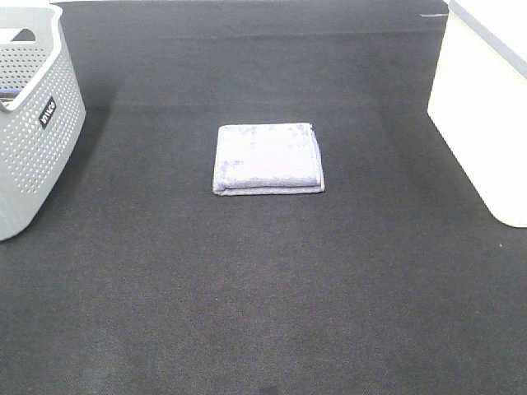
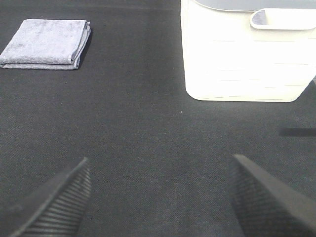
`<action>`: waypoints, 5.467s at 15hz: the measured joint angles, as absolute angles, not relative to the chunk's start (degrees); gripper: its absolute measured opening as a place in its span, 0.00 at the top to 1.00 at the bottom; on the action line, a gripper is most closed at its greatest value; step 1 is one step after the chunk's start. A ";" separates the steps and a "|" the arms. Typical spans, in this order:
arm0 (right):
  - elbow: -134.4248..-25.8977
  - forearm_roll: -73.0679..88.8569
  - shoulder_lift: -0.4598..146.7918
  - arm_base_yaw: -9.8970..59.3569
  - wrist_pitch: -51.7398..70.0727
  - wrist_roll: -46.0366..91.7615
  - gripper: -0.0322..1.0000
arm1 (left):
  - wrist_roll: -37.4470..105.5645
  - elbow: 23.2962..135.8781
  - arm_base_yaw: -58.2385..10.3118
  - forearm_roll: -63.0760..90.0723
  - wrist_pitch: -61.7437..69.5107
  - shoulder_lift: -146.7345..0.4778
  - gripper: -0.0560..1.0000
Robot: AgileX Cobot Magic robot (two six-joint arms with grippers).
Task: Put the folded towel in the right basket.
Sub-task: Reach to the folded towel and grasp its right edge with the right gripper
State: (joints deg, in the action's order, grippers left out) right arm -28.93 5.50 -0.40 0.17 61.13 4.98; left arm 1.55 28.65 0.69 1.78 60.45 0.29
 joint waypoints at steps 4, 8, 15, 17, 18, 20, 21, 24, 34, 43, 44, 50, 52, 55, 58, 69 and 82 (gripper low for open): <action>-28.93 5.50 -0.40 0.17 61.13 4.98 0.26 | 1.55 28.65 0.69 1.78 60.45 0.29 0.03; -28.93 5.50 -0.40 0.17 61.13 4.98 0.26 | 1.55 28.65 0.69 1.78 60.45 0.29 0.03; -28.93 5.50 -0.40 0.17 61.13 4.98 0.26 | 1.55 28.65 0.69 1.78 60.45 0.29 0.03; -28.93 5.50 -0.40 0.17 61.13 4.98 0.26 | 1.55 28.65 0.69 1.78 60.45 0.29 0.03; -28.93 5.50 -0.40 0.17 61.13 4.98 0.26 | 1.55 28.65 0.69 1.78 60.45 0.29 0.03; -28.93 5.50 -0.40 0.17 61.13 4.98 0.26 | 1.55 28.65 0.69 1.78 60.45 0.29 0.03; -28.93 5.50 -0.40 0.17 61.13 4.98 0.26 | 1.55 28.65 0.69 1.78 60.45 0.29 0.03; -28.93 5.50 -0.40 0.17 61.13 4.98 0.26 | 1.55 28.65 0.69 1.78 60.45 0.29 0.03; -28.93 5.50 -0.40 0.17 61.13 4.98 0.26 | 1.55 28.65 0.69 1.78 60.45 0.29 0.03; -28.93 5.50 -0.40 0.17 61.13 4.98 0.26 | 1.55 28.65 0.69 1.78 60.45 0.29 0.03; -28.93 5.50 -0.40 0.17 61.13 4.98 0.26 | 1.55 28.65 0.69 1.78 60.45 0.29 0.03; -28.93 5.50 -0.40 0.17 61.13 4.98 0.26 | 1.55 28.65 0.69 1.78 60.45 0.29 0.03; -28.93 5.50 -0.40 0.17 61.13 4.98 0.26 | 1.55 28.65 0.69 1.78 60.45 0.29 0.03; -28.93 5.50 -0.40 0.17 61.13 4.98 0.26 | 1.55 28.65 0.69 1.78 60.45 0.29 0.03; -28.93 5.50 -0.40 0.17 61.13 4.98 0.26 | 1.55 28.65 0.69 1.78 60.45 0.29 0.03; -34.66 5.50 16.10 0.17 49.45 4.24 0.26 | 1.55 28.65 0.69 1.78 60.45 0.29 0.03; -82.96 16.56 79.53 0.29 53.23 11.23 0.26 | 1.55 28.65 0.69 1.78 60.45 0.29 0.03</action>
